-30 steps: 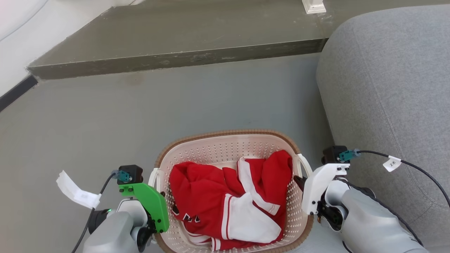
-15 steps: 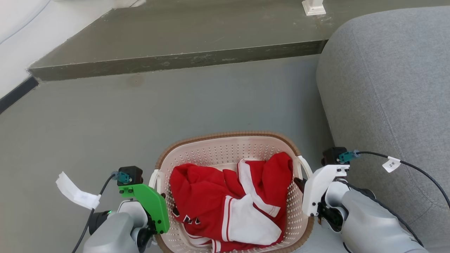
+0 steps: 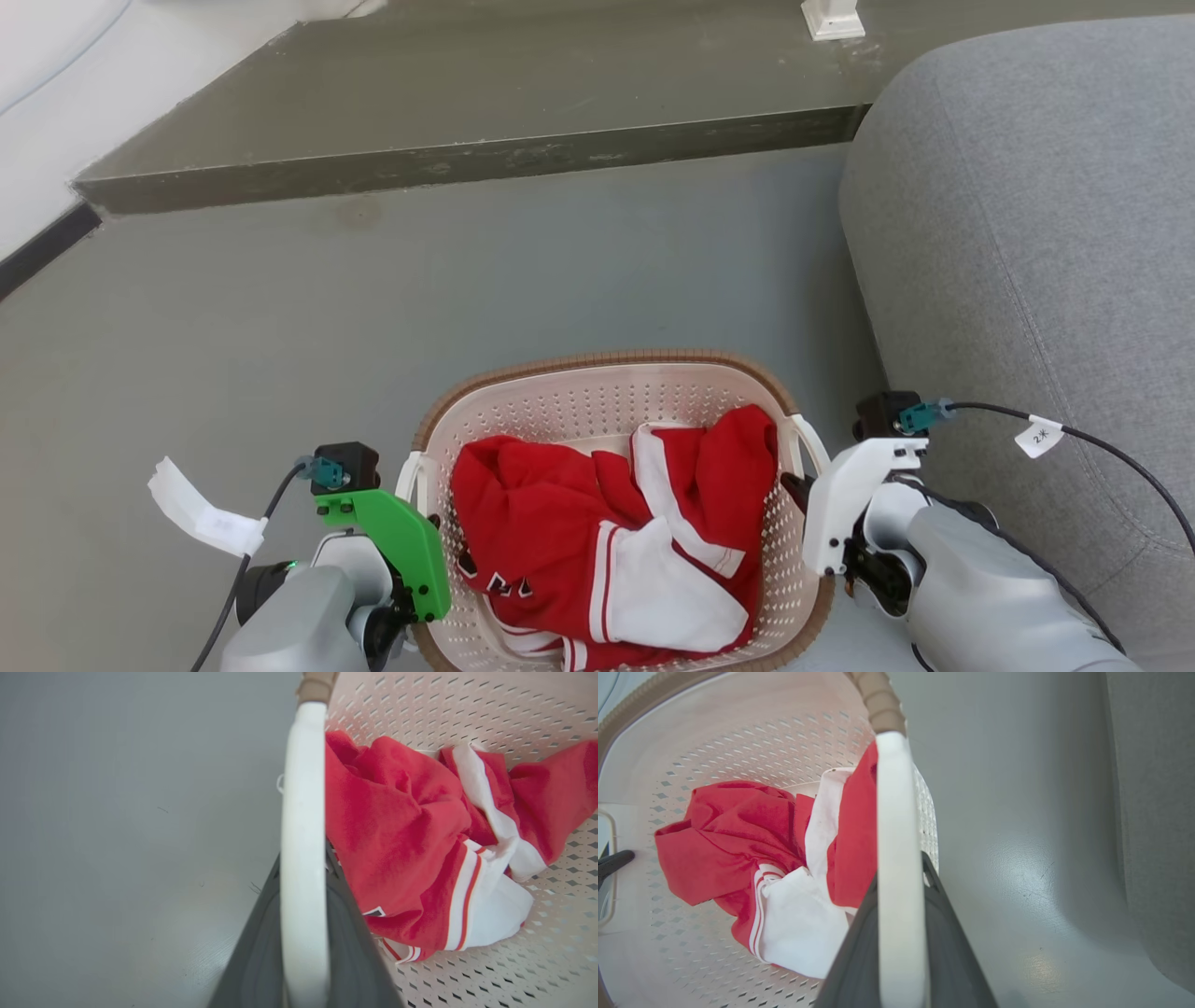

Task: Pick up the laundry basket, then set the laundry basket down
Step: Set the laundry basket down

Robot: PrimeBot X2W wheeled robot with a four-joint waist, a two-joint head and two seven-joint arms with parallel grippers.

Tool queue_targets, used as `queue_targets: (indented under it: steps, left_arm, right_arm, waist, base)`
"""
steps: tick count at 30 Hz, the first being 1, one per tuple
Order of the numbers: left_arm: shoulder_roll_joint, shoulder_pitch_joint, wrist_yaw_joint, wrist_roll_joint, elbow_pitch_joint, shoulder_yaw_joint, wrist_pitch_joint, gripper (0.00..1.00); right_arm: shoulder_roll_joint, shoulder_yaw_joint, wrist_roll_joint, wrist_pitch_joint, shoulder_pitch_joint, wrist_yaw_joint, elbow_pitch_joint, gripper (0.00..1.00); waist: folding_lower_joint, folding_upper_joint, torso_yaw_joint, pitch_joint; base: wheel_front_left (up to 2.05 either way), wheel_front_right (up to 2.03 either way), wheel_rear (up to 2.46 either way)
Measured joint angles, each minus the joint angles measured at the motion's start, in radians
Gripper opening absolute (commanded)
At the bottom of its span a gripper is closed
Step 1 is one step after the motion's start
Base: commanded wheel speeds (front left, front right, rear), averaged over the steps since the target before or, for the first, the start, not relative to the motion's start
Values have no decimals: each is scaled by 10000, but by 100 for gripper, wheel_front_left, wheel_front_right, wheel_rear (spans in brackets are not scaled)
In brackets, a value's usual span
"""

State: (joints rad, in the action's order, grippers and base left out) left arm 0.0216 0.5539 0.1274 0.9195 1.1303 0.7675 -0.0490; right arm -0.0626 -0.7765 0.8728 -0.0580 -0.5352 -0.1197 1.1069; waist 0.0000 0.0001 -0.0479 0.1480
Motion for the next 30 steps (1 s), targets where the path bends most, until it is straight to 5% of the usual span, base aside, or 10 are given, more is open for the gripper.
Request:
queue_targets:
  steps: [30]
  left_arm:
    - [291,1577,0,-140,-307,-98,1256,0]
  right_arm:
    - [-4,-35,-2,1235,-1729,65,-46,0]
  waist:
    - [0,0,-266,2916]
  base:
    - [0,0,0]
